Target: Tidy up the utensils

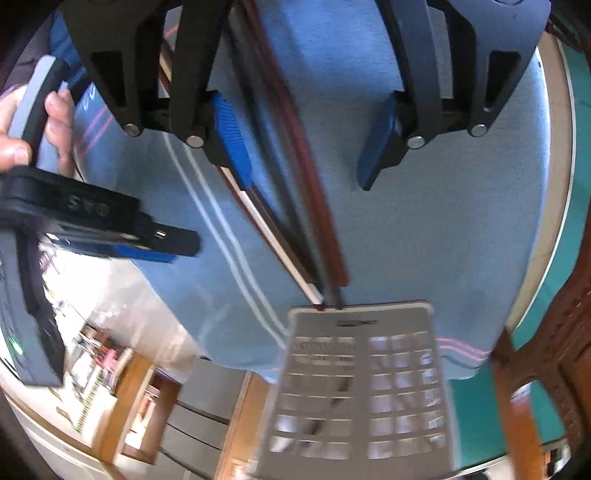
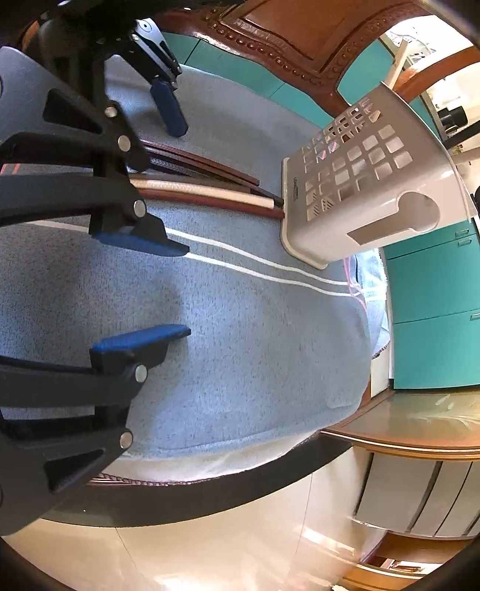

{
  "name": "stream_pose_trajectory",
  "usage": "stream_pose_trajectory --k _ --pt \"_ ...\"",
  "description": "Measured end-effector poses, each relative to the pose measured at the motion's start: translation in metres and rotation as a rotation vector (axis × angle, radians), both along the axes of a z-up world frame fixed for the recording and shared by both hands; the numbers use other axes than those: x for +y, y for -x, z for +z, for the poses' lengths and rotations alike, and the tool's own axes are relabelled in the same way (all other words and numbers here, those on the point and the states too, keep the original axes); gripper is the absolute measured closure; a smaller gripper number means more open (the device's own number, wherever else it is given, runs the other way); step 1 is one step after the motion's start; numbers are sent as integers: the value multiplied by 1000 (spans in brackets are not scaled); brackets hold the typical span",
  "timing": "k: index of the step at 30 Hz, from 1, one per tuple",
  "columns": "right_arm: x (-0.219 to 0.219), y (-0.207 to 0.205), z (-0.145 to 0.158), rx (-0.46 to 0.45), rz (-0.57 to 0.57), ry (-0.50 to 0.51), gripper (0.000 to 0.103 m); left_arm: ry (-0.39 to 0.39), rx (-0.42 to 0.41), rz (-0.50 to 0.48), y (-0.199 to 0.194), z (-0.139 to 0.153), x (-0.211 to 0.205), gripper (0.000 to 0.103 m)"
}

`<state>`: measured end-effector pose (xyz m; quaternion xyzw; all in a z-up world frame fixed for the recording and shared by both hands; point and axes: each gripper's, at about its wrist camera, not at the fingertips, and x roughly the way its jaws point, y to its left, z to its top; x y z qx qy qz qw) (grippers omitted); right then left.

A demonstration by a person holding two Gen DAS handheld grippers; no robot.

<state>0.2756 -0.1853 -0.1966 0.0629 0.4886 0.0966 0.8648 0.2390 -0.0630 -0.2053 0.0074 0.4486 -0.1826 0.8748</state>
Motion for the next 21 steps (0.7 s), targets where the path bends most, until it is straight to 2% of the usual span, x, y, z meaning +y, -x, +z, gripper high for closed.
stream_pose_trajectory --k 2,5,17,21 --pt "0 0 0 -1 0 0 65 -10 -5 -23 1 0 -5 47" --pt "2 1 0 -9 16 -5 65 -75 -13 13 -2 -2 -4 51" --pt "21 3 0 -20 106 -20 65 13 50 139 -13 5 38 54" --pt "33 6 0 -33 147 -8 65 -10 40 144 -11 6 38 54"
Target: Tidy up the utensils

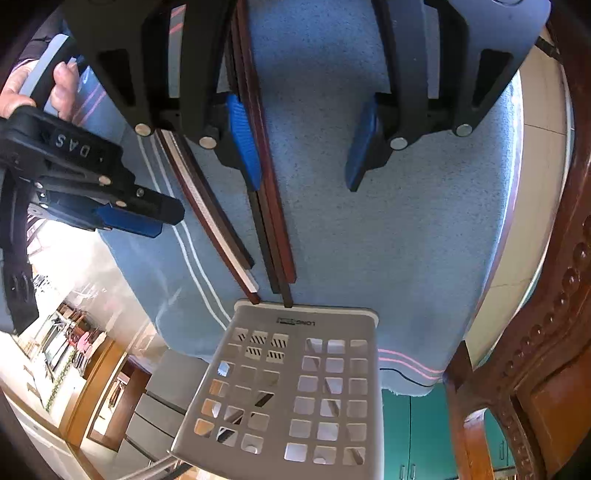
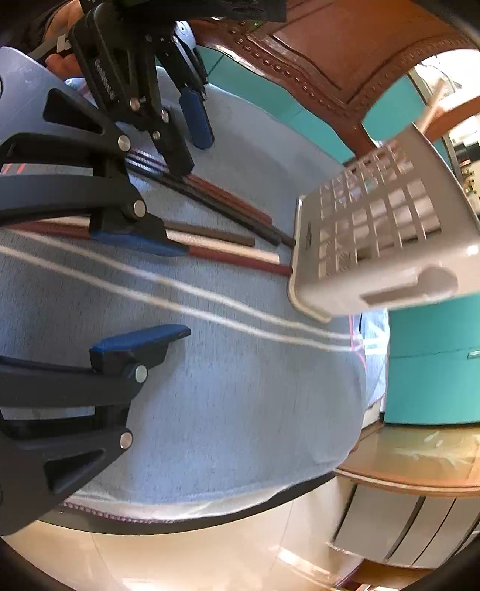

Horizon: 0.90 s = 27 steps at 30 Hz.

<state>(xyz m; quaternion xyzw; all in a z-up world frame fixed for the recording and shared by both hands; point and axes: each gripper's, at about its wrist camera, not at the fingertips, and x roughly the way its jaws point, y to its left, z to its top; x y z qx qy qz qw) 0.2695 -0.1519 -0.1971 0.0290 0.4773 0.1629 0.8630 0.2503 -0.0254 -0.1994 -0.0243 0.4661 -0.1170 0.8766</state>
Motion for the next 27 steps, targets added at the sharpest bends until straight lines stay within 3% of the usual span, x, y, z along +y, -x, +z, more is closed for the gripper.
stream_pose_trajectory --k 16,27 --pt "11 1 0 -14 1 153 61 -65 -22 14 -2 -2 -2 48" --pt "23 8 -2 -46 19 190 61 -89 -32 13 0 -1 -5 47"
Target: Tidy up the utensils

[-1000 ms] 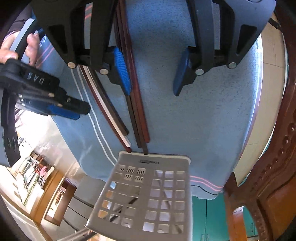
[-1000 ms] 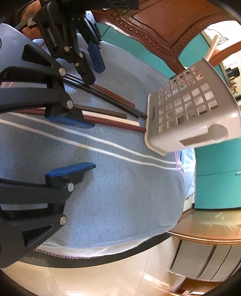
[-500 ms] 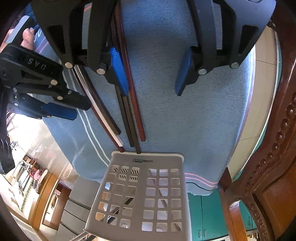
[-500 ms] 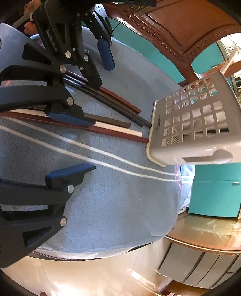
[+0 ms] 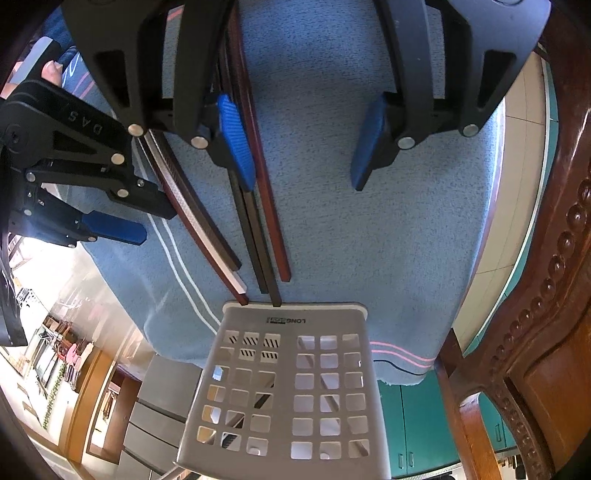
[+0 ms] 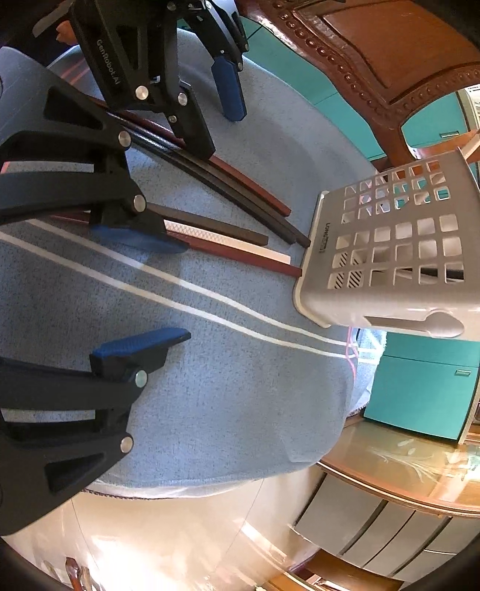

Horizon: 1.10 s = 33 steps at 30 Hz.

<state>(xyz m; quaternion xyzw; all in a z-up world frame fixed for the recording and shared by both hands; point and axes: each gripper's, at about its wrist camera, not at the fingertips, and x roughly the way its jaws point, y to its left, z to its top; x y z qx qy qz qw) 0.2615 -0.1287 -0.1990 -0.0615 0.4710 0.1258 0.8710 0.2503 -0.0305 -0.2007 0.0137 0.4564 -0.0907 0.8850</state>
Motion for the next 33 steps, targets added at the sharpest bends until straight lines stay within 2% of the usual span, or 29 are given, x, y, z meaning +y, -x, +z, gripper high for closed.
stream_pose_trajectory --k 5,7,9,12,14,17,19,26,33 --pt "-1 -1 -1 -3 -4 -2 63 -2 1 -1 1 0 0 46" --pt "-3 -2 0 -2 -7 -6 80 -6 5 -3 0 0 -1 46" --pt "-5 -3 1 6 -15 -15 92 -16 11 -6 0 -2 -1 47" --pt "-11 -5 2 31 -22 -30 102 -56 0 -16 2 -2 -5 59" --pt "-16 -6 3 46 -29 -36 102 -55 0 -18 2 -1 -5 73" --pt "-24 -6 3 52 -50 -27 103 -67 -4 -13 3 0 -3 83" --pt "-31 -7 4 55 -67 -28 103 -73 -4 -9 3 0 -2 86" --pt "-42 -7 5 60 -74 -66 103 -65 2 0 3 1 2 87" --pt "-31 -5 3 65 -47 -46 102 -68 1 0 3 1 2 86"
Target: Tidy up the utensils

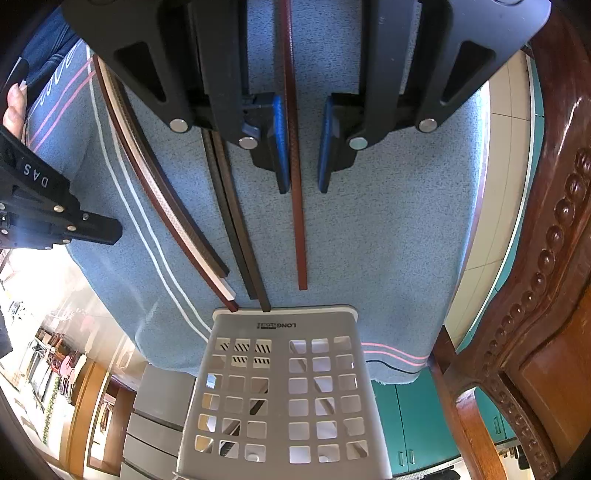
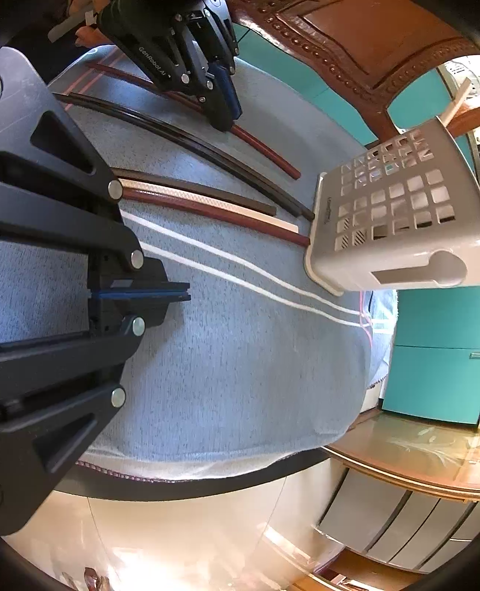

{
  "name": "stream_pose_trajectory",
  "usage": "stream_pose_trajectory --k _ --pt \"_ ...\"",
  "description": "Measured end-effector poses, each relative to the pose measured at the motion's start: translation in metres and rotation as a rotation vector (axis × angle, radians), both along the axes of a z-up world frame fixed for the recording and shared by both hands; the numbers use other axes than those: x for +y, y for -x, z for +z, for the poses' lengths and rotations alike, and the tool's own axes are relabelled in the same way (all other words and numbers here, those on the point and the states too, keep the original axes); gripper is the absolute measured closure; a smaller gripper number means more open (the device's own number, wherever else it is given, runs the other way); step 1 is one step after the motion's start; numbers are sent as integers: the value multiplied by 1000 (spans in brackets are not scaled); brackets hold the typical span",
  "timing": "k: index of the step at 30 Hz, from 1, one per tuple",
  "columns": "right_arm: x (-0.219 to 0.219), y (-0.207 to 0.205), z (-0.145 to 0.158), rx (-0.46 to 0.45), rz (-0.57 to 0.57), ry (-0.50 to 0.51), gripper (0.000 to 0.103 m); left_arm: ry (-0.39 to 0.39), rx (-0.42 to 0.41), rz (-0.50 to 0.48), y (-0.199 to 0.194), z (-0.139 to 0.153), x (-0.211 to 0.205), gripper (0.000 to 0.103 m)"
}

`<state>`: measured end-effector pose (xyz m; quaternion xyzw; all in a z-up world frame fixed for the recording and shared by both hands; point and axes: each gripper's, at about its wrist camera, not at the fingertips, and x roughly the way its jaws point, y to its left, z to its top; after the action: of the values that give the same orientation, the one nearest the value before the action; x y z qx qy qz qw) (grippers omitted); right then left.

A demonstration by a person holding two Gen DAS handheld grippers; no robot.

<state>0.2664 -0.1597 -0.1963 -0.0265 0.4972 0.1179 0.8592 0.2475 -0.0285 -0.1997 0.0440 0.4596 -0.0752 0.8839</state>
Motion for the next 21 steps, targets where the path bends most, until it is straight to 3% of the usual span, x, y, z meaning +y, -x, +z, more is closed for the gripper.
stream_pose_trajectory --k 5,13,15,20,21 --pt "1 1 0 -3 -3 3 102 0 0 9 0 0 2 83" --pt "11 2 -1 -43 1 51 75 -2 1 19 -1 -1 4 77" --pt "16 2 -3 -57 7 74 72 -4 0 19 -1 -1 4 77" --pt "22 5 -2 -68 24 79 73 -2 1 21 0 0 3 75" --pt "23 6 -2 -66 32 72 83 -3 1 21 0 0 3 75"
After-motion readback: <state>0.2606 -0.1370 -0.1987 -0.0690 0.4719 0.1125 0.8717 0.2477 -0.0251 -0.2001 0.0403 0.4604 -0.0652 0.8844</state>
